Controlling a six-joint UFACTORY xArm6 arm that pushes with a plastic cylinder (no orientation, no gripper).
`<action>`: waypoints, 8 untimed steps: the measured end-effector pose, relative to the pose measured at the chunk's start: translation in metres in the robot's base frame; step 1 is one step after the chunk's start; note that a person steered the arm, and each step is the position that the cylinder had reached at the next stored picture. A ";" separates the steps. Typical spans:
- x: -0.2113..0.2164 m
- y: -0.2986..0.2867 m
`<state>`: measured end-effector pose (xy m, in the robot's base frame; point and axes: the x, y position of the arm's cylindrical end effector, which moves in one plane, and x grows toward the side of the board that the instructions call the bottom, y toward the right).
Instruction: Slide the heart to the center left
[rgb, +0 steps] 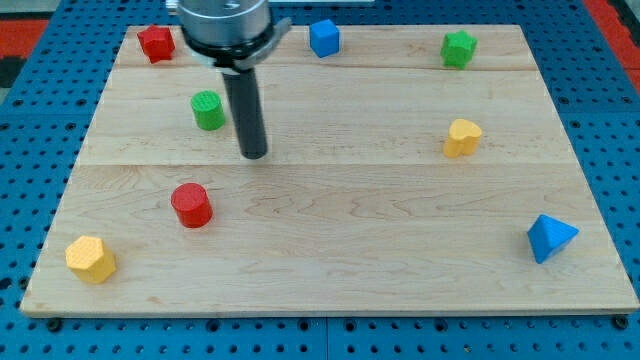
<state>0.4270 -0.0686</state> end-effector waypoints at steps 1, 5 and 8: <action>0.024 0.036; 0.000 0.292; -0.020 0.010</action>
<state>0.4074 -0.0586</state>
